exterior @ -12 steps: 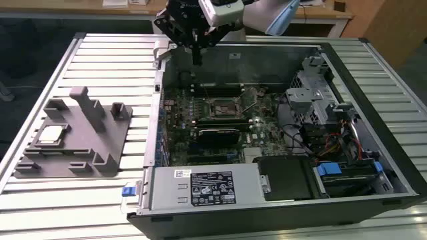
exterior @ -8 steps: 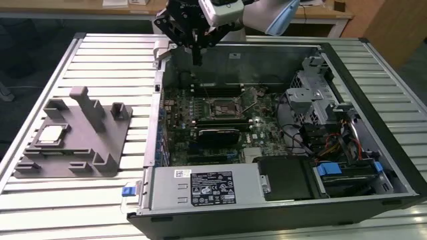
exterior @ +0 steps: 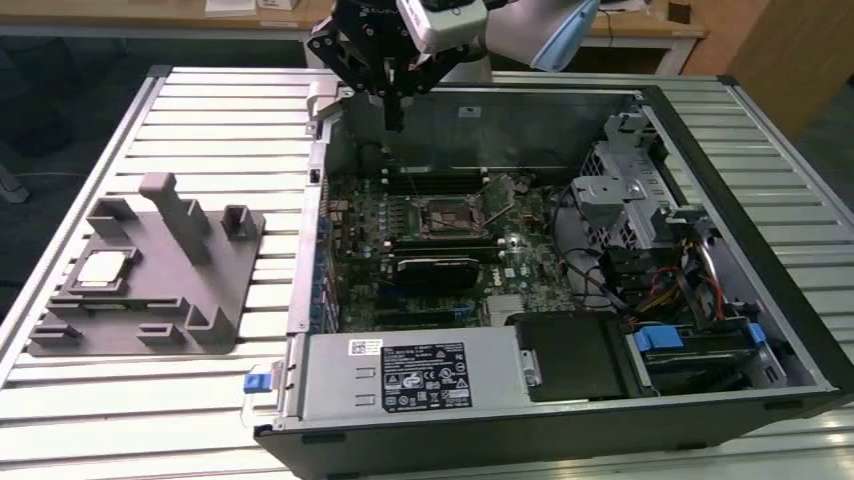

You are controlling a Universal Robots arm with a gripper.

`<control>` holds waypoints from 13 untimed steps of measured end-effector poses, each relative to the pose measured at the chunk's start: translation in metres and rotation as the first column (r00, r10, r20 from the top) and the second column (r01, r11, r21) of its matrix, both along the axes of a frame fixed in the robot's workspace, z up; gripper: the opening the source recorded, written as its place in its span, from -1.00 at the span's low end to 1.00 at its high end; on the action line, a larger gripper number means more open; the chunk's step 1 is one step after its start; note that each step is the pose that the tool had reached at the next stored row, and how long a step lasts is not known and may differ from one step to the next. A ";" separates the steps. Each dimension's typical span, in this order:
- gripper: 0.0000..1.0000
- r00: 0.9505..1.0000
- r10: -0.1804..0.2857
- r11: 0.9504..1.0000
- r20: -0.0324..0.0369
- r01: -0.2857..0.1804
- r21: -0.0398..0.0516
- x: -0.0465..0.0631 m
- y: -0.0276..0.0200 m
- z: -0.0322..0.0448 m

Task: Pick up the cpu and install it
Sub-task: 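Reach for the cpu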

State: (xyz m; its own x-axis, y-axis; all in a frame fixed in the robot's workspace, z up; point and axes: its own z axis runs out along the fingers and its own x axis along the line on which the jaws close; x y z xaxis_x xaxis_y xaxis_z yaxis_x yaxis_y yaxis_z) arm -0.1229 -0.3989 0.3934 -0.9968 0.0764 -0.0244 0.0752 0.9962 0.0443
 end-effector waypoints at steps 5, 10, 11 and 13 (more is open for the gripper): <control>-0.79 1.000 0.000 1.000 0.000 0.000 0.000 -0.005 0.0000 0.0000; -0.79 1.000 0.000 1.000 0.000 0.000 0.000 -0.011 0.0000 0.0000; -0.79 1.000 0.000 1.000 0.000 0.000 0.000 -0.012 0.0000 -0.0001; -0.79 1.000 0.000 1.000 0.000 0.000 0.000 -0.015 0.0000 -0.0001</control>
State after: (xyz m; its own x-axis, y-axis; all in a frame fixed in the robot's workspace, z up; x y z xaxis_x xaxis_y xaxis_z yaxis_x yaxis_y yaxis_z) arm -0.1378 -0.3989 0.3933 -0.9968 0.0763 -0.0245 0.0751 0.9962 0.0444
